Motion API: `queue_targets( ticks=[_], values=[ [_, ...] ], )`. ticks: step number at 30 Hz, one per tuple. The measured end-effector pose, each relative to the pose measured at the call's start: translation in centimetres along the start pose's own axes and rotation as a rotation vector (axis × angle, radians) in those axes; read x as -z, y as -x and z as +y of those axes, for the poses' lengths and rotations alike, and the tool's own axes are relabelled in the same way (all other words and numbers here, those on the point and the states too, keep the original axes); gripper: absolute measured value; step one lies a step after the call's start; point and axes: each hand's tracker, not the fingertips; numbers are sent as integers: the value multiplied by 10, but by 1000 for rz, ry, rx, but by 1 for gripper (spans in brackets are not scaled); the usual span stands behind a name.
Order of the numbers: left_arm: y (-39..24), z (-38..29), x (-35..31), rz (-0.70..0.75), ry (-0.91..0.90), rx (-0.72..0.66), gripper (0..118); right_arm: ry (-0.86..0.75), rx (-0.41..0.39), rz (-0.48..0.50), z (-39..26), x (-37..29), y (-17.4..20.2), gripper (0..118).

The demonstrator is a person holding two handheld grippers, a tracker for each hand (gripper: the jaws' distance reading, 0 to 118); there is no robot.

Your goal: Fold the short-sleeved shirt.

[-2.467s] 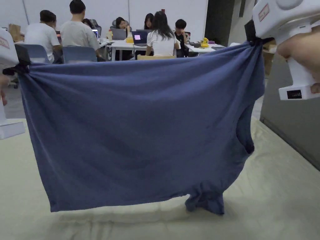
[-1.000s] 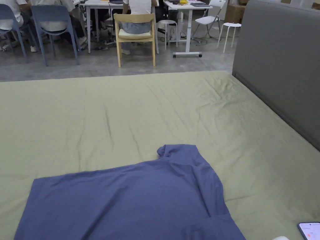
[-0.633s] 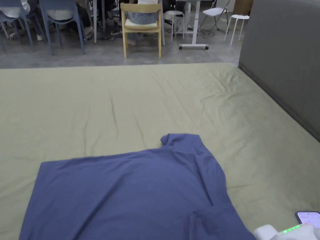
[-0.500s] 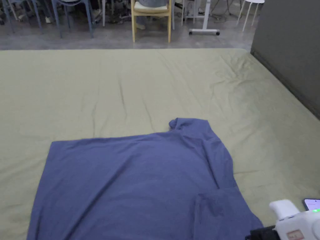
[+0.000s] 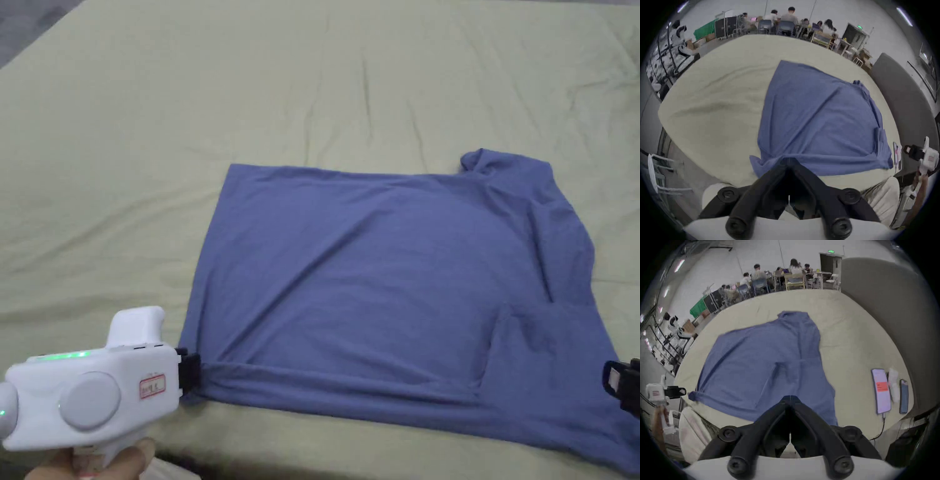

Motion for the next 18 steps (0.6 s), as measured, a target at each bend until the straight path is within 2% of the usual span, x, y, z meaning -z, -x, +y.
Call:
queue_targets(
  ticks=[2,3,4,5,6,7,11,12,13,14,15,16,17,18],
  values=[
    [-3,-6,17,50,5,7,0,14,-15,19,-4,1,-7,2],
    [-2,-5,21,77,12,45,36,22,-26,9,-6,2,-9,2],
    [0,-4,27,113,38,53,97,27,-29,-9,-7,3,-13,2],
    [2,-5,36,122,97,52,118,34,-33,-30,-7,1,-11,2],
    [8,-9,41,86,62,17,118,45,-29,-40,-7,3,-16,2],
    [8,-8,47,118,137,24,118,59,-27,-55,-8,5,-21,2],
    [1,-13,82,137,174,43,118,113,-63,-113,-13,17,-31,2],
    [-2,-14,87,148,210,55,112,138,-78,-124,-17,21,-33,2],
    [-5,-17,90,140,235,60,92,169,-79,-146,-23,33,-42,2],
    [-18,-15,78,122,229,64,81,185,-84,-161,-27,38,-44,2],
    [-24,-14,73,188,180,112,70,205,-86,-168,-31,45,-48,2],
    [-31,-16,66,187,138,141,53,240,-85,-165,-34,51,-53,6],
    [-34,-16,64,145,137,141,45,270,-72,-155,-36,58,-52,34],
    [-29,-14,71,173,137,135,24,304,-52,-154,-38,64,-56,98]
  ],
)
